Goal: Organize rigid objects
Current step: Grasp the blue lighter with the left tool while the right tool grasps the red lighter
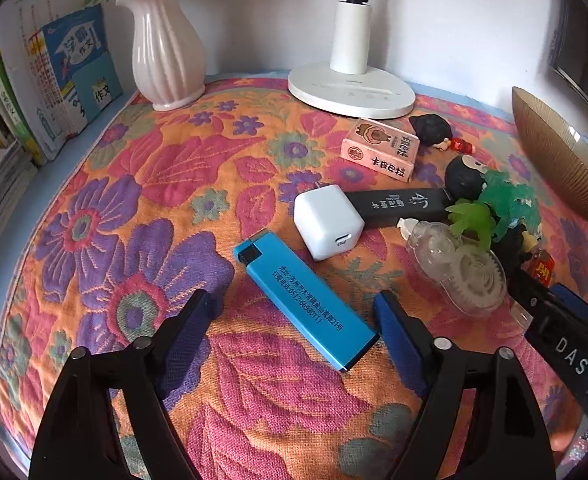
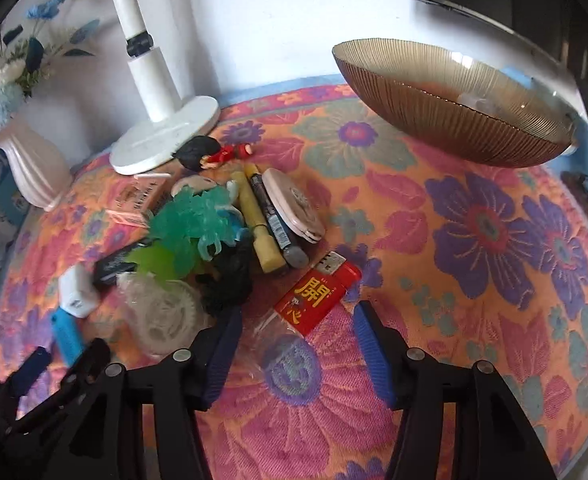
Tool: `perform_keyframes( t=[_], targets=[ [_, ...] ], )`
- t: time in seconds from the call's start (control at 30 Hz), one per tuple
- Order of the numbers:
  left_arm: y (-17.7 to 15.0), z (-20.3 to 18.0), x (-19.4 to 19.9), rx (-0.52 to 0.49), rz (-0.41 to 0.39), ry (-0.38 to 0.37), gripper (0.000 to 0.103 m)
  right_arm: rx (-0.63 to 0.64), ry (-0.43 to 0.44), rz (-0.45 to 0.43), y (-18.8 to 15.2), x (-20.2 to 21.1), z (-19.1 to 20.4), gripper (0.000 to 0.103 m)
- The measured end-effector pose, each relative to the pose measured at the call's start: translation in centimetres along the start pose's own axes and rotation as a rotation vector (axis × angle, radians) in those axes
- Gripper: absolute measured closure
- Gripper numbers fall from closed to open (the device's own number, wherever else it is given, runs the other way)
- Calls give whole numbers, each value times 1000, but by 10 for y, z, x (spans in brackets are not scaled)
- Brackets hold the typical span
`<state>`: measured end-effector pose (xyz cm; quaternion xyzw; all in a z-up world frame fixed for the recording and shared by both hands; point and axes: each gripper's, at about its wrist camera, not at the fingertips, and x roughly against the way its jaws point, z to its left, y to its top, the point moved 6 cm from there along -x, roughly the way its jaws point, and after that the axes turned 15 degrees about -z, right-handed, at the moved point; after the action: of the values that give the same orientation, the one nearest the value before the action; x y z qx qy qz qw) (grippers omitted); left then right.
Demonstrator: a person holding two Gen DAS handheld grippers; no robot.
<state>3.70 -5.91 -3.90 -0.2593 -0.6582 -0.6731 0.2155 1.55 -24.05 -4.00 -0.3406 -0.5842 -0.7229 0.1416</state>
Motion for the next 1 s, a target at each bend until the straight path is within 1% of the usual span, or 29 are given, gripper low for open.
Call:
perform_keyframes(
  t=[0.03,0.1,0.17,0.23,0.27,0.33,0.4,0.47,0.5,0.53,0.57,0.6,0.63,0.67,0.7,0.73,0.83,0.87,0.9,0.93,0.97,1.0],
  targets=[
    [0,0,1,-2,-2,-6,28,7,4,-11,-1,1,-1,47],
    [-2,-1,4,-25,-5,-15,38,34,-3,-13,-2,2,-3,47],
    [-4,-2,11,-68,-11,-37,56,70,-5,-14,-3,4,-5,51],
    [-7,2,16,-100,-8,-50,60,113,14,-21,-6,9,-9,65],
    [-10,4,20,-115,-8,-62,60,118,24,-22,-6,11,-12,68],
    [-17,13,29,-135,-4,-101,60,84,89,-30,-8,19,-29,78],
    [-21,22,33,-142,-1,-113,60,44,133,-29,-9,22,-46,78],
    [-24,31,35,-137,1,-109,59,25,193,-24,-9,25,-59,78],
    [-25,35,36,-127,5,-110,59,16,189,-27,-8,27,-67,78],
    [-24,38,36,-109,10,-118,60,11,167,-25,-7,27,-74,77],
    [-23,39,37,-89,10,-136,60,1,162,-18,-7,26,-79,77],
    [-20,37,38,-73,4,-162,60,-11,181,-11,-7,26,-81,74],
    [-17,33,41,-62,-8,-194,59,-20,210,1,-5,27,-81,69],
    [-13,29,42,-57,-19,-211,50,-15,224,8,-4,27,-80,65],
    [-9,26,41,-55,-28,-208,47,4,233,12,-2,27,-77,55],
    [-6,23,39,-52,-34,-193,45,54,226,6,0,28,-70,45],
    [-3,22,22,-56,-10,-150,46,158,174,-36,4,26,-61,45],
    [-5,22,14,-55,14,-132,51,171,159,-30,3,21,-59,45],
    [-7,22,9,-47,30,-116,52,165,147,-13,2,15,-60,45],
    [-5,22,9,-46,7,-107,60,152,137,-2,1,11,-61,47],
    [-4,19,11,-49,-5,-119,76,149,130,-15,2,10,-61,51],
    [-5,16,12,-57,-6,-121,80,160,118,-27,3,12,-60,65]
  ],
)
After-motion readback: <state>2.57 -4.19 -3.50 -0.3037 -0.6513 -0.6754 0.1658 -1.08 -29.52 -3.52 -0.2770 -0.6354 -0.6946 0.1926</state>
